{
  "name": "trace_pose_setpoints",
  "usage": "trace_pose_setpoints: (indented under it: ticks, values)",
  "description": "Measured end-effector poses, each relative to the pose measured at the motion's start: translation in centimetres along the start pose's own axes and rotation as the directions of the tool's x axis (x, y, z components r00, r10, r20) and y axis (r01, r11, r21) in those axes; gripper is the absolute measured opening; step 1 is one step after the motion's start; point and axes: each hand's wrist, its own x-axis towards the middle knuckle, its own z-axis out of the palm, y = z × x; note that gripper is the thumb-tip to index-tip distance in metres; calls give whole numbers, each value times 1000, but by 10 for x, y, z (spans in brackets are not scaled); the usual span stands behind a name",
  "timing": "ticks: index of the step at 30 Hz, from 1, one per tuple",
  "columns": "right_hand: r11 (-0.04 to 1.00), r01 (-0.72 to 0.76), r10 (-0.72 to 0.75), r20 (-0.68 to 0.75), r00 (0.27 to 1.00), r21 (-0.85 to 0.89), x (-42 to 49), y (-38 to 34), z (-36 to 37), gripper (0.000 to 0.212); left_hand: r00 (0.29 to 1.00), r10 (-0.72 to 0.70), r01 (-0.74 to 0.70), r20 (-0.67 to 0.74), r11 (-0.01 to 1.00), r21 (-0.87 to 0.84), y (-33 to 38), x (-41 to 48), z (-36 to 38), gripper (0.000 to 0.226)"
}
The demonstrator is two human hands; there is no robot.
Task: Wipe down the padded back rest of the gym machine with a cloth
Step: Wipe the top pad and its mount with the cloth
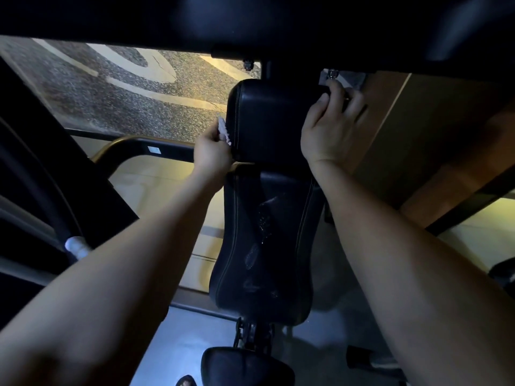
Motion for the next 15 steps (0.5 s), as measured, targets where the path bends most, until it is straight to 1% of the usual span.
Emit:
trace_pose_setpoints:
  ticks: [1, 3, 5, 8, 9, 12, 13, 14, 15]
  values:
    - [1000, 2, -2, -7, 1000, -3, 0, -1, 0, 28, 1000, -9, 10, 21, 1000, -21, -4, -3, 0, 44]
    - [1000, 4, -5, -9, 1000, -19, 0, -1, 0, 27, 992, -37, 47, 118, 995, -88, -10, -14, 1, 45]
    - [1000, 7, -8, -15, 1000, -14, 1, -1, -1, 27, 988, -35, 47, 151, 996, -77, -11, -16, 2, 49]
    - [1000, 8, -8, 2, 1000, -15, 2, -1, -2, 28, 990, 6, -13, 138, 999, 48, -12, -9, -4, 53]
    - [1000, 10, -10, 8, 1000, -16, 2, -2, -3, 28, 990, -2, -4, 144, 999, 46, -13, -6, -6, 54]
    - [1000, -15, 15, 43, 999, 0, 3, -1, -5, 30, 996, -58, 50, 70, 993, 107, -12, -4, -8, 62]
    - [1000, -25, 25, 58, 998, -2, 3, -1, -6, 30, 997, -61, 54, 51, 990, 133, -13, -7, -8, 60]
    - [999, -33, 33, 74, 997, 1, 2, -1, -7, 32, 997, -62, 55, 35, 984, 169, -13, -14, -7, 54]
    - [999, -46, 44, 97, 994, 11, 2, -1, -9, 33, 998, -63, 54, 32, 976, 212, -17, -18, -6, 42]
